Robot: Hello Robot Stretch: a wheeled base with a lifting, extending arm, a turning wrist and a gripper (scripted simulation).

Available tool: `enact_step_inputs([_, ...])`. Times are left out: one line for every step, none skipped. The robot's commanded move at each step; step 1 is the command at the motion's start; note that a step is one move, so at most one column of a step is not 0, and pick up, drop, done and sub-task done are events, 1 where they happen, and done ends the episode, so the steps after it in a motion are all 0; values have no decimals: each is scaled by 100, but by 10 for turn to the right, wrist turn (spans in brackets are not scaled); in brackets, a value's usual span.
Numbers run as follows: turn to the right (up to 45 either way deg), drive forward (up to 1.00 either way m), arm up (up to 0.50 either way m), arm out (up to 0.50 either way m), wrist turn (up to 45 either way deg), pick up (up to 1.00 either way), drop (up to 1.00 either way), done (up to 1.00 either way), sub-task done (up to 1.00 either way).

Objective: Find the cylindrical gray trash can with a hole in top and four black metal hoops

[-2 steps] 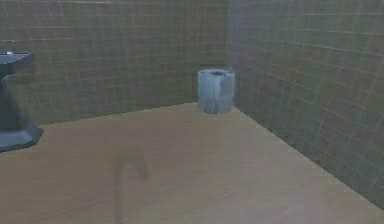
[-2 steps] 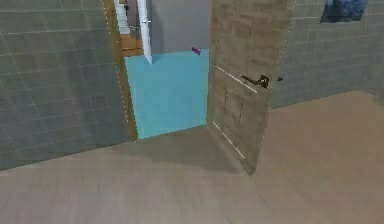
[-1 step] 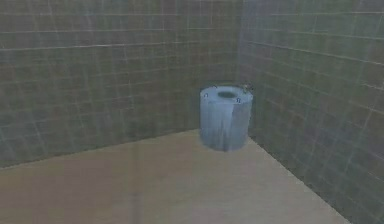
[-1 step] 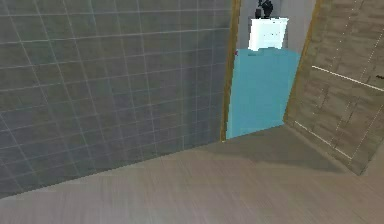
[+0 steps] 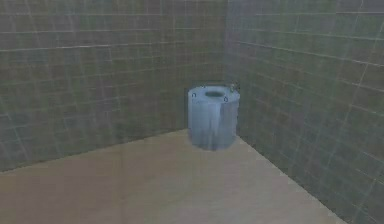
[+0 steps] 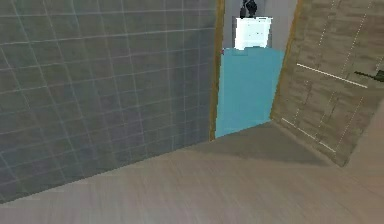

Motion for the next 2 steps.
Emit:
enact_step_inputs([0, 100, 0, 0, 0, 0, 0, 0, 0])
enact_step_inputs([0, 10, 0, 0, 0, 0, 0, 0, 0])
